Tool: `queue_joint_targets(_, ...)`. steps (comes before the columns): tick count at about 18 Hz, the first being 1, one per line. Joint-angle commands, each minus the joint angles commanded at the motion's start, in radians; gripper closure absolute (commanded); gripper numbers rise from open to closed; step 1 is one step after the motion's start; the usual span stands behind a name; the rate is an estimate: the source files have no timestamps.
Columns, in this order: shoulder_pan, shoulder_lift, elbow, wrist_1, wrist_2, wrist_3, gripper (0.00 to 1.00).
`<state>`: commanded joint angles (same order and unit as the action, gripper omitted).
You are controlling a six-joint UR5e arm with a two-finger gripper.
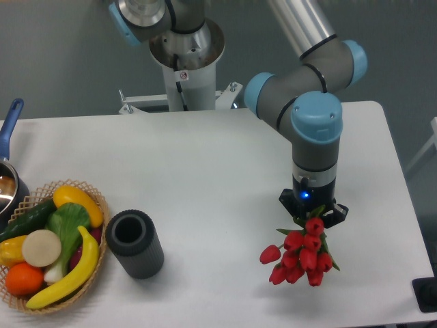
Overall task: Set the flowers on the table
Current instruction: 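Lower the red tulip bunch with the gripper onto the table surface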
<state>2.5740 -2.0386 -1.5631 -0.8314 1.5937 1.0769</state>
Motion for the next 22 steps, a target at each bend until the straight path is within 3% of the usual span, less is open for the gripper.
queue_joint_targets(8,-0.011,-0.023,-0.006,0.000,0.002,-0.002,0.93)
queue_joint_targets(10,-0.011,-0.028,-0.015,0.000,0.000,0.000,0.88)
queue_joint_targets(17,-0.018,-0.035,-0.026,0.002,-0.003,-0.003,0.31)
queue_joint_targets(20,-0.017,-0.031,-0.026,0.006,-0.004,-0.011,0.00)
queue_joint_targets(22,-0.017,-0.028,-0.029,0.008,-0.006,-0.012,0.00)
